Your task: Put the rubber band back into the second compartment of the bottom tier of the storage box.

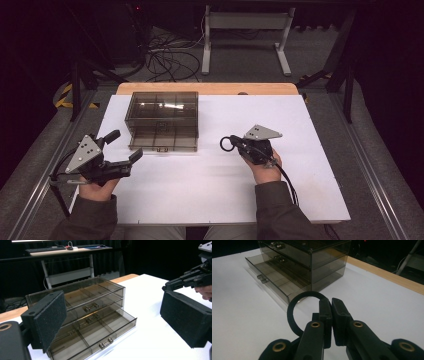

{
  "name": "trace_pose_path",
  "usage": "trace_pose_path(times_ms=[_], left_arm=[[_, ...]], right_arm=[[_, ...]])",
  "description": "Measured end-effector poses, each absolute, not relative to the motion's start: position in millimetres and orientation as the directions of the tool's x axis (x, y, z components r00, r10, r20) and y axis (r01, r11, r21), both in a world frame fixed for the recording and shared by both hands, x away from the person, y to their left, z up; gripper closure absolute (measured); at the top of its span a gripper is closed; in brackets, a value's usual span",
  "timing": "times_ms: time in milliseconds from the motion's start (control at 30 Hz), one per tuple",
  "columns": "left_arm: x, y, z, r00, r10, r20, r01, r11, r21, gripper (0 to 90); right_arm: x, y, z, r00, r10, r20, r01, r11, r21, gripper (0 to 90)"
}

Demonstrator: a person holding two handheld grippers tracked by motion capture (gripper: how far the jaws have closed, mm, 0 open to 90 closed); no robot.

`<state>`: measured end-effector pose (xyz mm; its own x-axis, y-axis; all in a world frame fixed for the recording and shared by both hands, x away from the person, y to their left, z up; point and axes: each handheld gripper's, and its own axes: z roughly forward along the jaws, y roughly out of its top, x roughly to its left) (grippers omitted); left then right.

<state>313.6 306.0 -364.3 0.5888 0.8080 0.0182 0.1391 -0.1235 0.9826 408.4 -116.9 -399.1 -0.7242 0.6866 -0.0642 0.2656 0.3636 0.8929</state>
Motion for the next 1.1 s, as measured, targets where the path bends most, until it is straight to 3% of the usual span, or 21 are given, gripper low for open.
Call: trace_pose_path(times_ms=[1100], left_arm=[[312.7, 307.1, -361.8, 0.595, 0.804, 0.009, 0.142, -0.116, 0.983, 8.4]], right_arm=[[410.7, -75.0, -386.0, -0.757, 0.65, -0.064, 0.214, 0.339, 0.916, 87.8]])
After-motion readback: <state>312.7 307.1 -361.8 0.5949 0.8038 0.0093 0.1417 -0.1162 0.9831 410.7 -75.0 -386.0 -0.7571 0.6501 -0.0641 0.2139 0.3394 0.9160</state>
